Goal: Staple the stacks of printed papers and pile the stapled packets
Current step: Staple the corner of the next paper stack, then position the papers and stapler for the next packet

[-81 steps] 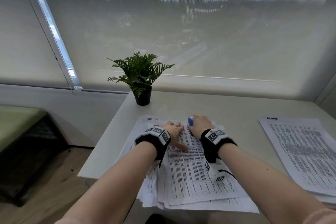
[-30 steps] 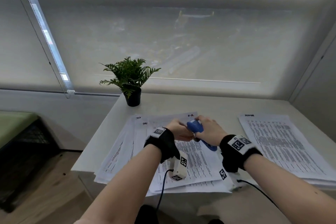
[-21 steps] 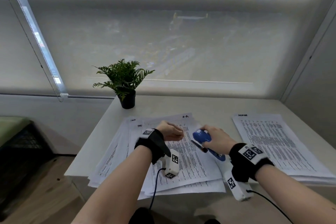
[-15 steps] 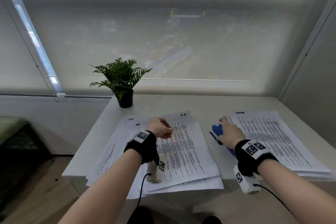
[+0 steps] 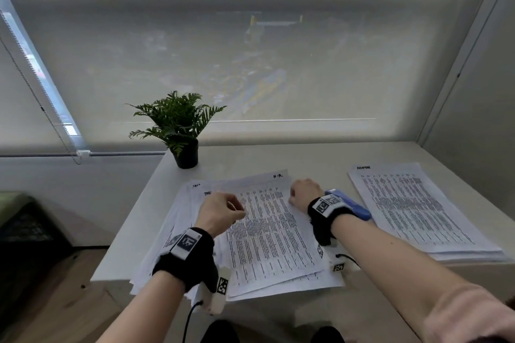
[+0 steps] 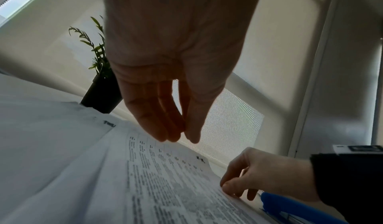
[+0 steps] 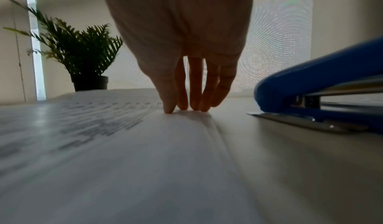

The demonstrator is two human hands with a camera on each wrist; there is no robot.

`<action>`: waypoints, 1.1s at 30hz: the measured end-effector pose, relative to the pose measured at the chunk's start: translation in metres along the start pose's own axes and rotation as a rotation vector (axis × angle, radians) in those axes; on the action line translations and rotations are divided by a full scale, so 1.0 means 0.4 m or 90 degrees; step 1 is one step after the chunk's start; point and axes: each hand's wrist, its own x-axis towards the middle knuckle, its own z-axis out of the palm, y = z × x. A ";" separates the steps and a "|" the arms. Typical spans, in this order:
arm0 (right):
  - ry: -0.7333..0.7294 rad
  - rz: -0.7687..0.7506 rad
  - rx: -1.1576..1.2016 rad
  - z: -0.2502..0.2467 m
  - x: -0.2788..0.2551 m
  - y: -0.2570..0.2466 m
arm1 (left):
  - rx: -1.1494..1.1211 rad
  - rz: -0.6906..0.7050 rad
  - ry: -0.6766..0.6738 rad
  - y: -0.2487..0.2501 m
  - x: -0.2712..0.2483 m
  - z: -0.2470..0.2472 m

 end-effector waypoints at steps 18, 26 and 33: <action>-0.062 0.004 0.043 -0.016 0.036 0.005 | -0.002 0.021 -0.012 -0.030 -0.041 -0.032; 0.108 0.105 0.973 -0.119 -0.092 0.081 | -0.017 0.093 0.082 0.054 -0.050 0.004; 0.091 0.050 1.026 -0.119 -0.389 0.294 | 0.032 0.352 -0.030 0.274 -0.159 0.240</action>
